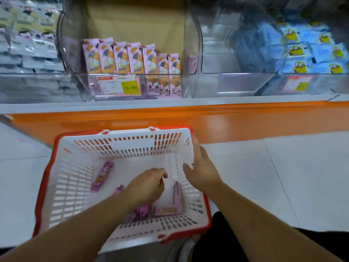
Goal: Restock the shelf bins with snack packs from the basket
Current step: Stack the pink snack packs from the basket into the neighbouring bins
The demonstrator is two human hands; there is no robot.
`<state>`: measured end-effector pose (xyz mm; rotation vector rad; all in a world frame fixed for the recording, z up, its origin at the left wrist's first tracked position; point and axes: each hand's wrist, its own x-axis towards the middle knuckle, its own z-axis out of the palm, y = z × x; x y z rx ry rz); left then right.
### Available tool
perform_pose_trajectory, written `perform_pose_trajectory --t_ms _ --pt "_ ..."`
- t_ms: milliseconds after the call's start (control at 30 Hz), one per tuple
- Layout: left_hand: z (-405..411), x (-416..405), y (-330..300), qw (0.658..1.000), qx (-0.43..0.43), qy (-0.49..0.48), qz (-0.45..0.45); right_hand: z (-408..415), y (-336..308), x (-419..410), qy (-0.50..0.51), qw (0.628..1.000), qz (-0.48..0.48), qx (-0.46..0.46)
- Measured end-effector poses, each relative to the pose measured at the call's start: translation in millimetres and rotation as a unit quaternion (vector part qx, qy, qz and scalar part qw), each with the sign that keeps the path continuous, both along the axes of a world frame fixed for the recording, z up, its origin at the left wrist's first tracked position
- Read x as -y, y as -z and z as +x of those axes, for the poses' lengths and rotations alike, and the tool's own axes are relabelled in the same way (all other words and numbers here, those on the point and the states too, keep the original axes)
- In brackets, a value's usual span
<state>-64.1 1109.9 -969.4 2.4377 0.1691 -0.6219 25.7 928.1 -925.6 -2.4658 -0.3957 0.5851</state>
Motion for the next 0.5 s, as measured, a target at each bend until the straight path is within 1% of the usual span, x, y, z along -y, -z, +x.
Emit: perform_pose_trajectory --t_ms 133,233,333,433,500 --pt "2.3 13.1 40.4 0.998 -0.055 0.004 -0.010 1.2 20.8 -1.3 0.024 0.999 0.002 0.041" --pt "7.2 23.8 68.9 0.994 -0.097 0.019 -0.038 3.0 28.2 -0.3 0.023 0.999 -0.007 0.045" --pt "15.4 37.9 91.4 0.990 -0.126 0.043 -0.039 4.7 31.8 -0.2 0.025 0.998 -0.014 0.049" --pt "19.9 49.7 108.5 0.985 -0.165 0.037 -0.039 5.0 33.8 1.5 0.027 0.998 -0.017 0.047" --pt "18.4 54.7 115.6 0.984 -0.163 0.024 -0.068 5.1 34.4 1.9 0.030 0.998 -0.016 0.046"
